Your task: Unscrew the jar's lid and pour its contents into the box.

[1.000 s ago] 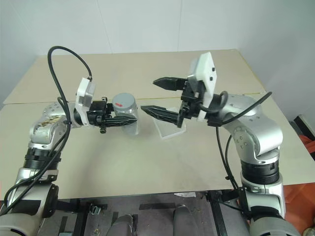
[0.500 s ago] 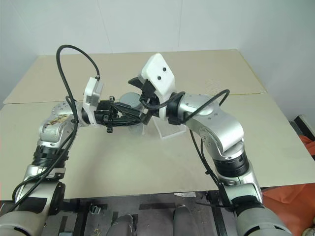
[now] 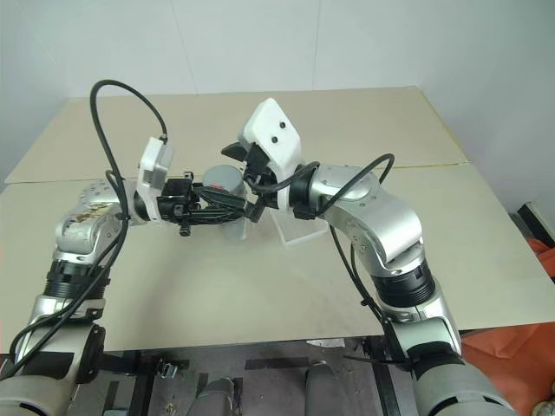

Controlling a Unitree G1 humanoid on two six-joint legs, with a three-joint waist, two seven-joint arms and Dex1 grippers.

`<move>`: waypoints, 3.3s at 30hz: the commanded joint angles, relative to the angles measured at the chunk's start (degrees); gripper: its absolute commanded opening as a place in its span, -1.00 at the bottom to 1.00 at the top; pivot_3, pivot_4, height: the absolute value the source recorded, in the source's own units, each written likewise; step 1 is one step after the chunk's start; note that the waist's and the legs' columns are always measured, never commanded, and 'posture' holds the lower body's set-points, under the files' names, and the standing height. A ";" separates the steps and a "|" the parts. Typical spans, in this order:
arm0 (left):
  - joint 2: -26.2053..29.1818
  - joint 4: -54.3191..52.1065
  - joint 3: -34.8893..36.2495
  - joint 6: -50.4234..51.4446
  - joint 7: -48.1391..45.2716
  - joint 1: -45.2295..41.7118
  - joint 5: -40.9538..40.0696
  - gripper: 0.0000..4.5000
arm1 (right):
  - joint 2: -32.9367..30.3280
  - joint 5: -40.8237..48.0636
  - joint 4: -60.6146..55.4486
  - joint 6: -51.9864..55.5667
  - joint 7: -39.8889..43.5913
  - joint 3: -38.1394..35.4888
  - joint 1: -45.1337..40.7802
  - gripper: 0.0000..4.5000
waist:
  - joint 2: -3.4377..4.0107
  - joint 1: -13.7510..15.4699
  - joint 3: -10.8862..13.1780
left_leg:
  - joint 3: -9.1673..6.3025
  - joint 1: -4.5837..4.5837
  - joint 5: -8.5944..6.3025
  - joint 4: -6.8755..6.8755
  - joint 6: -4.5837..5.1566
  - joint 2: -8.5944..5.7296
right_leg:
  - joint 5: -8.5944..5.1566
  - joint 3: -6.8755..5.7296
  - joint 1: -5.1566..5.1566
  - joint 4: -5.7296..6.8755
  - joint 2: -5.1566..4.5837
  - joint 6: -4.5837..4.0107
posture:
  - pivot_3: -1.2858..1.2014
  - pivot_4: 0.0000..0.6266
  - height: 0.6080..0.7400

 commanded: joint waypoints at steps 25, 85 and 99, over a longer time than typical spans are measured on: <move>-2.46 2.46 0.76 -3.61 0.90 -2.11 0.00 -0.15 | -5.49 7.55 -7.37 0.88 0.16 -11.20 0.41 0.96 | 0.02 0.15 0.02 | 0.01 0.00 0.00 -0.01 0.00 -0.01 | 0.00 0.00 0.01 -0.04 0.00 0.00 | 0.03 -0.52 1.00; -2.65 2.58 0.79 -4.39 -1.49 -3.33 -0.15 -0.15 | -13.11 3.56 -7.19 -1.37 5.52 -8.63 7.06 0.96 | 0.02 0.21 0.03 | 0.00 -0.01 0.00 -0.01 0.00 0.00 | 0.00 0.00 0.01 -0.06 0.00 0.00 | 0.03 -0.52 1.00; -5.26 4.29 -0.28 -7.31 0.80 -3.25 2.11 -0.15 | -7.50 5.19 -8.74 3.68 0.42 -4.38 -0.38 0.96 | 0.02 0.15 0.03 | 0.00 -0.01 0.00 0.00 0.00 -0.01 | 0.00 0.00 0.02 -0.06 0.00 0.00 | 0.03 -0.52 1.00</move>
